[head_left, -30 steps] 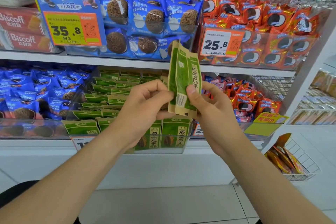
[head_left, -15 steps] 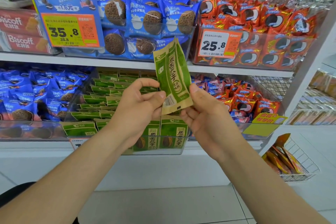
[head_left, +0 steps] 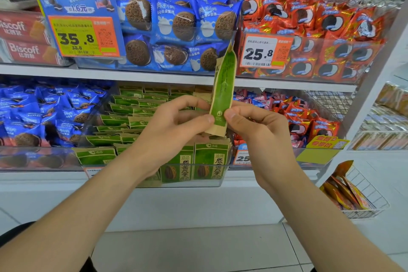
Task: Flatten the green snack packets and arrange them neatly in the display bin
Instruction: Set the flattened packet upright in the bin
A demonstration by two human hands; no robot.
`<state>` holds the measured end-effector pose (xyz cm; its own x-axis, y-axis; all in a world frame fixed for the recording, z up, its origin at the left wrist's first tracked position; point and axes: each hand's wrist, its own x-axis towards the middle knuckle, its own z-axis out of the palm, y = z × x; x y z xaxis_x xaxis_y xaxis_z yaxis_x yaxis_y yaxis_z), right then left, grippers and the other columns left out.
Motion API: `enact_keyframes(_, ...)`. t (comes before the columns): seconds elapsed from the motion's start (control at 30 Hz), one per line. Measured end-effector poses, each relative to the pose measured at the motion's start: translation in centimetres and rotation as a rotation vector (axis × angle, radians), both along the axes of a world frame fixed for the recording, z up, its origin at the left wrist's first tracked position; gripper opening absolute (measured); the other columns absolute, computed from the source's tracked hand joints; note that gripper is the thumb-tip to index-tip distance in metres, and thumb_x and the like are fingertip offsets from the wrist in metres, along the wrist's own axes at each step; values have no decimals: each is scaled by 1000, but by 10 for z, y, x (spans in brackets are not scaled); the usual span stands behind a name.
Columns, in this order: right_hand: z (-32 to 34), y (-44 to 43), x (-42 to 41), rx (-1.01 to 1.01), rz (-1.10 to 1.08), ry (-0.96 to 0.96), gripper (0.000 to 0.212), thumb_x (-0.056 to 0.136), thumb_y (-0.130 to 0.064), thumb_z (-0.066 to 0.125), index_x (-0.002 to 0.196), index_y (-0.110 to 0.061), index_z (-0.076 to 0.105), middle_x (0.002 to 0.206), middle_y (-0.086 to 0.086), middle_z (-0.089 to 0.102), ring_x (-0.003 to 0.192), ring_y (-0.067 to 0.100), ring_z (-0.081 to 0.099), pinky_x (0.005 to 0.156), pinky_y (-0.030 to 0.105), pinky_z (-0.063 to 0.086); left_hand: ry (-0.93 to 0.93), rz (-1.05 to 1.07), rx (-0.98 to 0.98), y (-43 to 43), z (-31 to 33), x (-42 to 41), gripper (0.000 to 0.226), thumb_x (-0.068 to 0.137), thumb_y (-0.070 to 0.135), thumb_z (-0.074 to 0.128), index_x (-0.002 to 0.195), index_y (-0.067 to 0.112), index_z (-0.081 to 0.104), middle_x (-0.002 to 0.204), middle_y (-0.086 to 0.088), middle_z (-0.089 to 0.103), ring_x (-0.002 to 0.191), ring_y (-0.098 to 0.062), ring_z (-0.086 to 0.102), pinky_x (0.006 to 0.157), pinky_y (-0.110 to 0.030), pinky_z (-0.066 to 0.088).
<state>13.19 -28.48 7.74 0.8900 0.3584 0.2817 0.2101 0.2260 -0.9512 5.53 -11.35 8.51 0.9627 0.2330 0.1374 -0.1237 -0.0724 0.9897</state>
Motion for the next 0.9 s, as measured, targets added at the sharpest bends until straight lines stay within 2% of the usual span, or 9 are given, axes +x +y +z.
enact_keyframes(0.13,2,-2,2,-66,31,-37,10,96,0,71,91,1,80,108,12,79,101,26,76,88,38,62,24,-20,14,2,1,-2,27,100,9,69,126,10,62,107,-9,81,102,-28,79,92,-41,64)
enact_keyframes(0.27,3,-6,4,-255,151,-306,10,88,-3,78,80,-9,80,96,5,76,85,22,74,76,30,59,-57,147,-64,-1,0,1,29,101,32,68,114,9,58,104,-10,80,98,-32,79,97,-59,59)
enact_keyframes(0.4,2,-6,2,-382,294,-307,8,82,-13,78,77,-7,76,81,6,73,76,22,71,73,32,57,-112,278,-28,-5,1,1,32,103,43,63,115,14,63,93,-3,78,86,-23,78,89,-53,63)
enact_keyframes(0.5,-3,2,1,-302,162,-273,26,92,-30,74,84,-5,73,81,18,73,81,44,70,76,57,61,-150,206,92,-11,-2,0,23,105,41,60,114,21,65,93,-2,74,82,-16,75,68,-34,62)
enact_keyframes(0.57,-4,8,2,-256,-41,-347,25,99,-30,71,86,-10,72,75,11,72,71,35,68,66,52,60,-185,152,202,-17,-6,1,21,106,40,59,113,21,64,95,1,73,81,-12,73,66,-28,58)
enact_keyframes(0.63,-3,10,4,-244,-170,-421,21,103,-24,68,84,-16,70,69,1,67,62,17,60,58,39,52,-194,96,296,-20,-10,1,19,109,37,55,111,19,62,95,0,72,81,-15,70,72,-34,56)
enact_keyframes(0.7,-4,11,5,-222,-163,-345,21,102,-20,65,84,-13,71,71,11,66,64,17,57,60,40,49,-182,58,310,-20,-13,2,17,112,31,52,105,17,60,95,-1,70,87,-19,66,82,-44,56)
enact_keyframes(0.8,2,11,-2,-84,-38,15,23,103,-13,63,85,-5,75,76,17,71,70,20,66,67,38,57,-137,38,256,-19,-11,2,19,112,27,51,100,16,60,101,-11,70,100,-34,66,98,-59,54)
enact_keyframes(0.9,5,10,-5,-22,47,220,23,103,-10,61,92,1,77,79,12,75,70,19,72,64,28,60,-108,13,207,-20,-10,2,20,113,24,50,101,11,59,105,-21,71,102,-43,65,95,-59,55)
